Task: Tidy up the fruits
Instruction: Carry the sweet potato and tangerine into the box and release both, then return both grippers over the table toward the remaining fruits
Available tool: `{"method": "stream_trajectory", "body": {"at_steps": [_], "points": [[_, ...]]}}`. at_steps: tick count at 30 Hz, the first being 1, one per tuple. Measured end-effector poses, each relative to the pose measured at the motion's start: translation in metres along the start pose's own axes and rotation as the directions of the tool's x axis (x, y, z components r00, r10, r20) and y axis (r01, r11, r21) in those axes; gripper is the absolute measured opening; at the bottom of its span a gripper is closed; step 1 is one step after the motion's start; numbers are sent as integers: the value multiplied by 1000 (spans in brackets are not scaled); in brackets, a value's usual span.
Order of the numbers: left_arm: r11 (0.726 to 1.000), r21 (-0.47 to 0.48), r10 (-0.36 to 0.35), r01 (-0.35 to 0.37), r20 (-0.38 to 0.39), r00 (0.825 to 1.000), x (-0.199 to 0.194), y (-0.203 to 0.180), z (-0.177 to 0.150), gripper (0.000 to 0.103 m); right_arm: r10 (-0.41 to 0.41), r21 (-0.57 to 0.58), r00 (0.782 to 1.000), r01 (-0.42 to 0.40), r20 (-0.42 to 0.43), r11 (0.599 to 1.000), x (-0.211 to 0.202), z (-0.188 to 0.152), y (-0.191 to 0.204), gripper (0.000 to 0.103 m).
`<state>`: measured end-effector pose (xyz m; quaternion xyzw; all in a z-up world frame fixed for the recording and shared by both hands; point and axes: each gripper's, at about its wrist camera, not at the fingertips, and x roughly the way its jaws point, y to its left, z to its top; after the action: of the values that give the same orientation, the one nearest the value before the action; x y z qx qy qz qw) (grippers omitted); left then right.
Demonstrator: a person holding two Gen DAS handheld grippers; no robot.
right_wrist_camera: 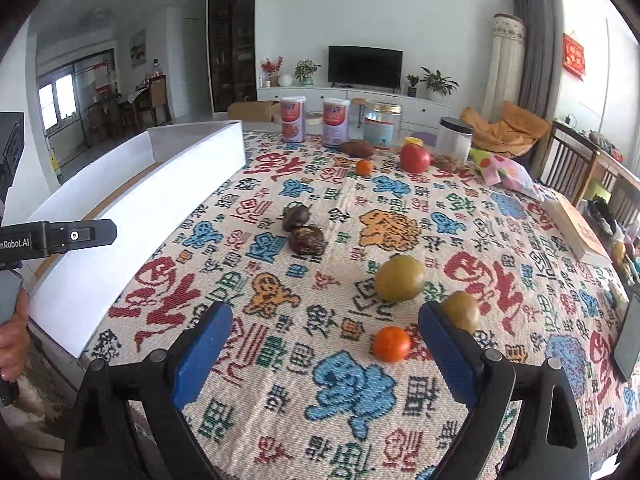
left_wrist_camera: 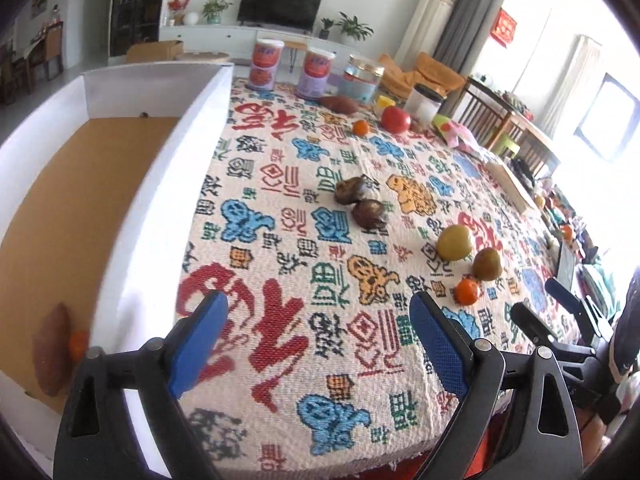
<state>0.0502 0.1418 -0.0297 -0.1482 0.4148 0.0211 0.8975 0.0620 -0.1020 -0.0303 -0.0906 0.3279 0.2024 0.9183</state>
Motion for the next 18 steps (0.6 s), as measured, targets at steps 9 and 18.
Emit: {"method": "stream_trajectory", "body": {"at_steps": [9,18], "points": [[986,169,12,-5,-42,999,80,-71,-12,93,-251,310,943,311,-220,898,28,-72,-151,95],[987,153,57,-56,-5,998,112,-61,-12,94,-277,350,934,343,-226,872,31,-78,-173,95]]}}
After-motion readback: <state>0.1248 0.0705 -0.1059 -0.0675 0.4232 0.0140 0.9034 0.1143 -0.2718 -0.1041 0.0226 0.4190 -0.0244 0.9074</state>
